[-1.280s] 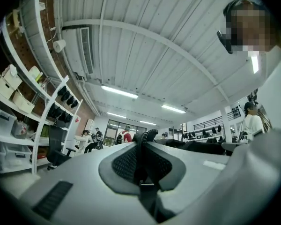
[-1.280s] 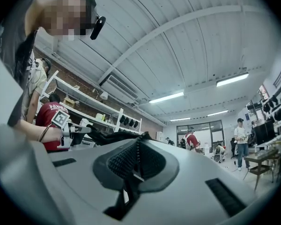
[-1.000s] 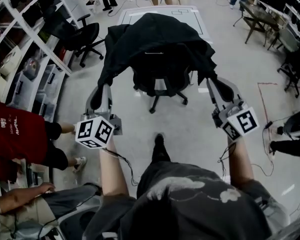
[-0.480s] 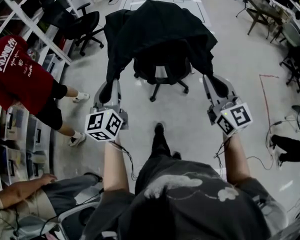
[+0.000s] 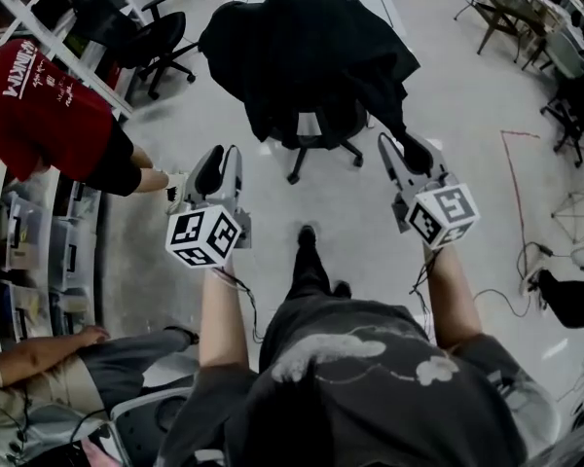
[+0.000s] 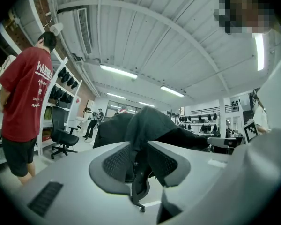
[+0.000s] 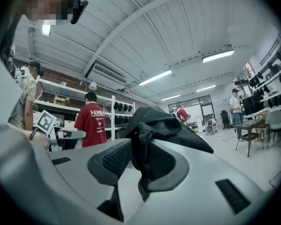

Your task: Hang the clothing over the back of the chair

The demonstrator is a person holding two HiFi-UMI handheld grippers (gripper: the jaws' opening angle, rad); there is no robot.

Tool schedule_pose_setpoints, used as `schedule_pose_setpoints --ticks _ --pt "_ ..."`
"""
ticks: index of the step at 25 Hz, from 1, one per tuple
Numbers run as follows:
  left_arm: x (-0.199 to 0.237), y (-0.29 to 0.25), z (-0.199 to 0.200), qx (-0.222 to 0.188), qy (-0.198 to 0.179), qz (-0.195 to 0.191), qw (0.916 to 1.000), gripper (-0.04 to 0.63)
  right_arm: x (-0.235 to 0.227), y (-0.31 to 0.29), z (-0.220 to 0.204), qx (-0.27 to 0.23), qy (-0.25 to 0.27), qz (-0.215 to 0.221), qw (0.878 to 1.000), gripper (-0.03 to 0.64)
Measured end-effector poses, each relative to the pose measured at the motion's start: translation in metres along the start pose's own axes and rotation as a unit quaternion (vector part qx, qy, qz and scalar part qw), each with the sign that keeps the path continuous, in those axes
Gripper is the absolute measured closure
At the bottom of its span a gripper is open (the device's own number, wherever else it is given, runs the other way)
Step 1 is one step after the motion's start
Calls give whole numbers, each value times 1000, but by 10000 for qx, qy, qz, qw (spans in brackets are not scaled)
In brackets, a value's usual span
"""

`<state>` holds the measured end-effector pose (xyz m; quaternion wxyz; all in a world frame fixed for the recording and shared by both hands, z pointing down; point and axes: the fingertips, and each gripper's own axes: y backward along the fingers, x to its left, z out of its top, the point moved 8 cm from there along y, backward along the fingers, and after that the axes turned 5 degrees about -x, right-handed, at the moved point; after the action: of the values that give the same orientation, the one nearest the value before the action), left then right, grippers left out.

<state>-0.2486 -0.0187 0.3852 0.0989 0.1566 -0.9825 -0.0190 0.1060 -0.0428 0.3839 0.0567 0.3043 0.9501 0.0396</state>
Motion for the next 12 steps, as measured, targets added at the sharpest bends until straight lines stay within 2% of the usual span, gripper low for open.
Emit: schedule_pose_setpoints --ticks 6,12 --pt "-8 7 -17 167 103 -158 9997 484 5 7 -19 201 -115 -188 9996 480" --pt "-26 2 -42 480 327 -412 9975 462 10 15 -31 371 -238 -165 9989 485"
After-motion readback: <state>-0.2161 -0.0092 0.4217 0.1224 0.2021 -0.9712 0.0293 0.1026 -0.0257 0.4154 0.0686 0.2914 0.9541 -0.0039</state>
